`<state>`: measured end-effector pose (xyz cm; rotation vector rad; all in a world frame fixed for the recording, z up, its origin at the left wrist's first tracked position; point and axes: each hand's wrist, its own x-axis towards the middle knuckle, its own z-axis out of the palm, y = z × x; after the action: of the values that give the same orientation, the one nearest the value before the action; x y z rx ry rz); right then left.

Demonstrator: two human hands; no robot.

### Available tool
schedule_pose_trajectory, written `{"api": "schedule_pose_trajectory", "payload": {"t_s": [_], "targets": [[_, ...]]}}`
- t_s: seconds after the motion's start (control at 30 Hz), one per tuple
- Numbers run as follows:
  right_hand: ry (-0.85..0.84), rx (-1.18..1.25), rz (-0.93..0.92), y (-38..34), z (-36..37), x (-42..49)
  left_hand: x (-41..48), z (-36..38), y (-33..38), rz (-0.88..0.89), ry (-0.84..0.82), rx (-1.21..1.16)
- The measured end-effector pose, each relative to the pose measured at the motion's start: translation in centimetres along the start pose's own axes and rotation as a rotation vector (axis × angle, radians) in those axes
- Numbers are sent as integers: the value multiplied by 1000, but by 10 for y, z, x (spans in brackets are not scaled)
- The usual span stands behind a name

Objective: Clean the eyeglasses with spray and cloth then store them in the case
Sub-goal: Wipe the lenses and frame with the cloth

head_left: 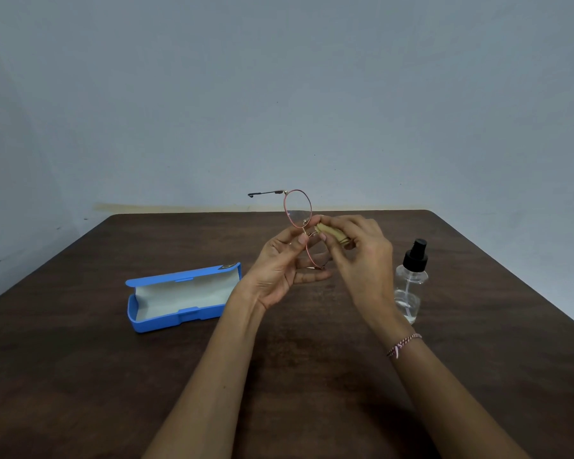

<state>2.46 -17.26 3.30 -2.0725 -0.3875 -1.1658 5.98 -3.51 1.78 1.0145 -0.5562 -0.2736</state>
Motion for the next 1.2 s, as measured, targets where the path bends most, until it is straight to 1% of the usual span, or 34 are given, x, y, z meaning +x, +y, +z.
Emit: {"api": "schedule_pose_trajectory", "payload": {"t_s": [0.13,0.3,0.43,0.57,0.93,1.2], "targets": [[8,-19,1,2,0,0,1,0,0,-2,14,52],[-4,-36,-14,2,0,1,0,1,1,-6,83,92],[-23,-46,-34,3,1,1,-2,1,4,-29,93,130],[-33,-60,-41,2,0,0,-1,0,3,-6,112,155],[-29,-63,-45,4,0,0,0,-1,0,0,90,67],[-15,-21,-24,2,-2,1,-2,0,0,22,-11,-81]]}}
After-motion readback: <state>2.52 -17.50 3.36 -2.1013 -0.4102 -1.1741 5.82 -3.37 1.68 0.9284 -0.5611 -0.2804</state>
